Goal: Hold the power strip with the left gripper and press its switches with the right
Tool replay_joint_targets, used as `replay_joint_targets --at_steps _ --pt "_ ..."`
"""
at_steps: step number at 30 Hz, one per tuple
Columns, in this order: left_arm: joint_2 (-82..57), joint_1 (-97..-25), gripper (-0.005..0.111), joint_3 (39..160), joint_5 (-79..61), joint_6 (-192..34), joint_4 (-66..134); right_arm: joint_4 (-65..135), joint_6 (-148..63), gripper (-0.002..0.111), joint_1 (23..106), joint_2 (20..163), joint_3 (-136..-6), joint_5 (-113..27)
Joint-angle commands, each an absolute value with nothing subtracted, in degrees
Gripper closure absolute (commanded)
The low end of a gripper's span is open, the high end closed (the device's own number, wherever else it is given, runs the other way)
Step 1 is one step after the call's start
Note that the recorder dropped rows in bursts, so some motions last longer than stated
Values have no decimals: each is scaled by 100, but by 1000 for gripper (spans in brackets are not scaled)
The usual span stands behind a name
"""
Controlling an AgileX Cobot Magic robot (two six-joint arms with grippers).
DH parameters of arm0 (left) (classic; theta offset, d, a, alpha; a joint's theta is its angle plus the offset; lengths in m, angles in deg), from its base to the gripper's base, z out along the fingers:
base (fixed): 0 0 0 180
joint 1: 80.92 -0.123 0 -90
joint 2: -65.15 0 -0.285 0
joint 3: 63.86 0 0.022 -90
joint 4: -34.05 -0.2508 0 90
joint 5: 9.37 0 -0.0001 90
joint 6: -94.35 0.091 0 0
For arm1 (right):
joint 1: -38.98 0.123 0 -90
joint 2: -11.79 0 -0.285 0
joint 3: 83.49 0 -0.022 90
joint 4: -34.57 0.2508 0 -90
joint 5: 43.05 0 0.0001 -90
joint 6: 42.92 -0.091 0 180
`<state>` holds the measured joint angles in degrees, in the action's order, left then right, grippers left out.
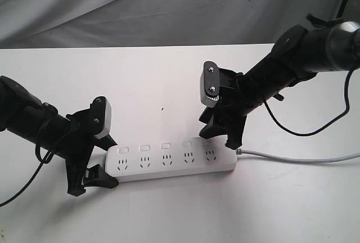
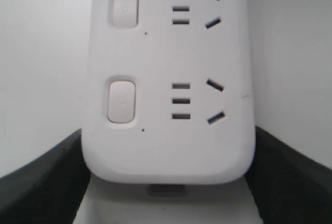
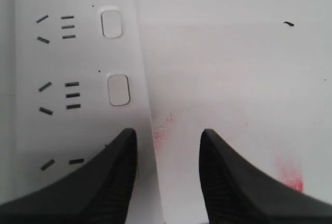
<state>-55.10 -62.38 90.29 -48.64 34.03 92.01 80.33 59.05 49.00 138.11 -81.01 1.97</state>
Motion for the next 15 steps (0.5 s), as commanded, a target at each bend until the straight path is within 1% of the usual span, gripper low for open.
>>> replay_joint_targets --at_steps 1,15 --pt "-5518 -6226 49 9061 -4862 3425 9213 8002 5901 71 4866 13797 -8073 217" --pt "-5518 -6226 49 9061 -4862 3425 9213 7908 6089 71 4866 13797 -7810 -149"
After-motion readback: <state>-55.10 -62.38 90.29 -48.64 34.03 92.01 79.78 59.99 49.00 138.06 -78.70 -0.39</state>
